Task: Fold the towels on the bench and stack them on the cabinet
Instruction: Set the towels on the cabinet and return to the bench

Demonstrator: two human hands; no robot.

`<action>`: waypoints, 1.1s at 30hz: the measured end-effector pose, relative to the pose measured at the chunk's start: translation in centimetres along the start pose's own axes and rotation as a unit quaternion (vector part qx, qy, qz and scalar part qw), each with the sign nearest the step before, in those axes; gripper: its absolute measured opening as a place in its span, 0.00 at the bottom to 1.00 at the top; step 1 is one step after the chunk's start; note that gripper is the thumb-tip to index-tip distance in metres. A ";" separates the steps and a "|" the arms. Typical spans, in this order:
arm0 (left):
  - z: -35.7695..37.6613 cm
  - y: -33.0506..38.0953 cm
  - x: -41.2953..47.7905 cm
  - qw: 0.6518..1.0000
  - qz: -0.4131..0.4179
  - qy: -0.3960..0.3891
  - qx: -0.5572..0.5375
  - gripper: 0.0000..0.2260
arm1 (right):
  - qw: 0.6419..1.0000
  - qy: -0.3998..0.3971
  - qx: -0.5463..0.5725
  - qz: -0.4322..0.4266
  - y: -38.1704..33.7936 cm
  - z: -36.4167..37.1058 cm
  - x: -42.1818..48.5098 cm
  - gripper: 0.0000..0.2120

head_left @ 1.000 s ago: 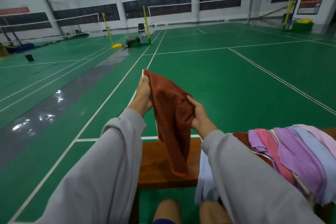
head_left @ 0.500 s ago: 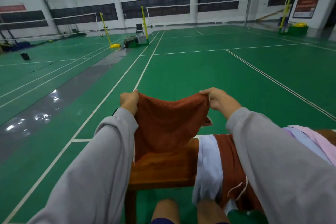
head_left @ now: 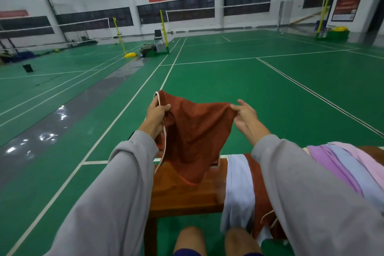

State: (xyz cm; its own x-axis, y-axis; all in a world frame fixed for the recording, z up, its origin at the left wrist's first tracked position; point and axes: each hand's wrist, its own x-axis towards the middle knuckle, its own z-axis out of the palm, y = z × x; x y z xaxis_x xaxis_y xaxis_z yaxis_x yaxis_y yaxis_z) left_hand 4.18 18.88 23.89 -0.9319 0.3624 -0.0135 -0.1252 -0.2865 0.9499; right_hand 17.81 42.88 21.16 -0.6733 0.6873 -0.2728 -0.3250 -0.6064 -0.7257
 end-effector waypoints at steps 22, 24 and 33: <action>-2.5 0.5 2.3 0.955 -0.019 0.254 0.155 0.19 | 0.973 -0.098 -0.188 0.087 0.8 4.0 -1.0 0.29; -2.8 0.6 2.4 0.956 -0.021 0.254 0.147 0.18 | 0.972 -0.080 -0.218 0.042 -0.6 4.6 -0.4 0.27; -4.9 2.4 2.7 0.957 -0.027 0.252 0.144 0.19 | 0.924 -0.014 -0.378 0.058 -6.1 3.1 1.1 0.08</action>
State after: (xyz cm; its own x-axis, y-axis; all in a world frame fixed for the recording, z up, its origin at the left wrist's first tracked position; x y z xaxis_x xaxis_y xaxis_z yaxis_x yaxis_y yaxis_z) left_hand -0.27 14.80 24.61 -0.9815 -0.1245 -0.1452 -0.1467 0.0027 0.9892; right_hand 17.02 46.09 27.30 -0.6948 0.6183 -0.3675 0.3001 -0.2152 -0.9293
